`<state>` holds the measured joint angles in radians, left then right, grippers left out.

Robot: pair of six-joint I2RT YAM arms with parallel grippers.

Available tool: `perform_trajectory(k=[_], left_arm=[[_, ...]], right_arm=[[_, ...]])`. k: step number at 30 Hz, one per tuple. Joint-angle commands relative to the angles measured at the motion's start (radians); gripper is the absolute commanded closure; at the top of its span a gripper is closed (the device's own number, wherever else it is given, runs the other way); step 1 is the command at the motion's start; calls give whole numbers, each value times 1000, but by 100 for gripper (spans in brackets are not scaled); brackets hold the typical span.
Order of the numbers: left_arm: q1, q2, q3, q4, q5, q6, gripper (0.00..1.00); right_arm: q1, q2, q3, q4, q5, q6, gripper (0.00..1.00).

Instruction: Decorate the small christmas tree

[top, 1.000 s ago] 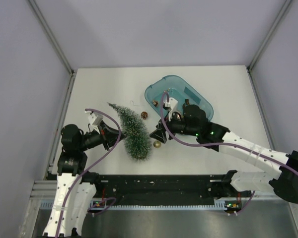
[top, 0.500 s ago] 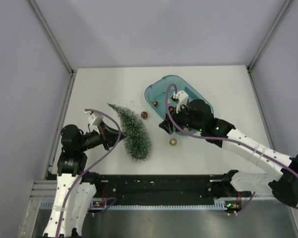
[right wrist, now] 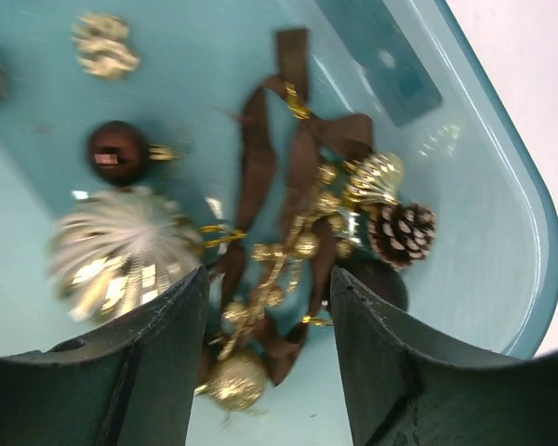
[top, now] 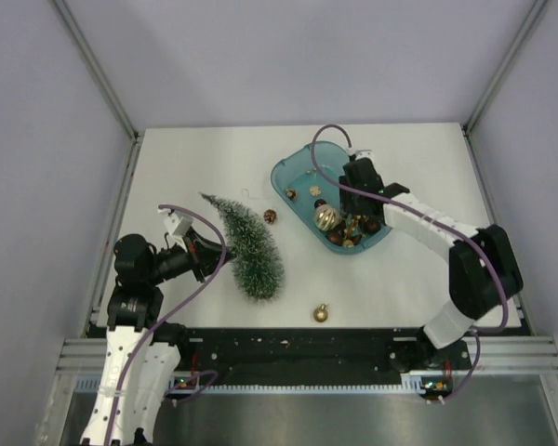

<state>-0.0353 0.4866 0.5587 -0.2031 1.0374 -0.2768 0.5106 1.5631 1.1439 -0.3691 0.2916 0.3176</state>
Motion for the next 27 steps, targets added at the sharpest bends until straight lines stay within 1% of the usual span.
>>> perform_trajectory(k=[1, 4, 9, 14, 18, 23, 27], left_arm=[[0, -3, -3, -12, 3, 13, 100], [2, 0, -5, -10, 3, 14, 100], [2, 4, -5, -9, 0, 19, 100], [2, 1, -8, -2, -2, 18, 100], [2, -2, -2, -12, -4, 19, 100], [0, -5, 1, -16, -5, 21, 100], [0, -5, 1, -19, -10, 25, 100]], right_arm=[[-34, 83, 39, -41, 155, 46, 46], [-34, 126, 48, -45, 181, 52, 48], [-34, 153, 33, -44, 193, 55, 50], [-35, 210, 36, -27, 153, 64, 57], [-35, 262, 47, -14, 130, 78, 59], [-35, 261, 56, 18, 133, 84, 70], [-35, 201, 56, 35, 123, 80, 80]])
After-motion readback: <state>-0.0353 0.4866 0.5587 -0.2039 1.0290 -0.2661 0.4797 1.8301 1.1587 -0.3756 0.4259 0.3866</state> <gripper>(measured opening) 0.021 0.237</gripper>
